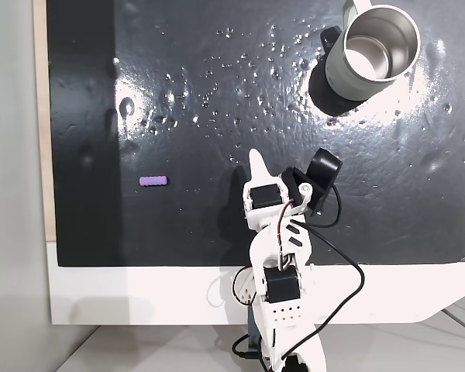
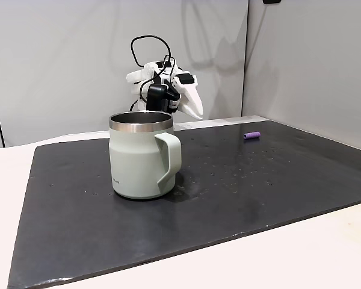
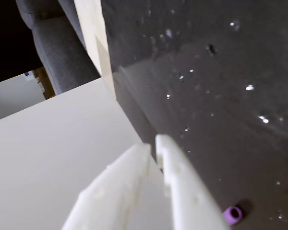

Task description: Grasp a pengrip and put it in the cup.

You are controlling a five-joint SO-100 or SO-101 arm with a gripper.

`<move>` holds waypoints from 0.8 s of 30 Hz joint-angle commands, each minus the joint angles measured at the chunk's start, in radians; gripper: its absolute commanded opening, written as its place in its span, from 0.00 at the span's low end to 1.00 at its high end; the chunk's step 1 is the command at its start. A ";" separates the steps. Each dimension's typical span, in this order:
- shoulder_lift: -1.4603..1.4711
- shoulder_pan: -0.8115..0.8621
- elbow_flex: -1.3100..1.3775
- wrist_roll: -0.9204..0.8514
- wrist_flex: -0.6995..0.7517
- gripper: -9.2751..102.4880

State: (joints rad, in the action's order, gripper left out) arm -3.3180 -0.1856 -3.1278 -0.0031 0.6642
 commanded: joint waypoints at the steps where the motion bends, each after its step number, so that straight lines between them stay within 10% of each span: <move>1: -0.017 -0.031 0.103 -0.017 0.069 0.08; 24: 0.884 -0.206 1.230 0.270 0.528 0.08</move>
State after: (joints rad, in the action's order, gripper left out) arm -2.5403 -0.3574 -2.0693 0.2255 1.1474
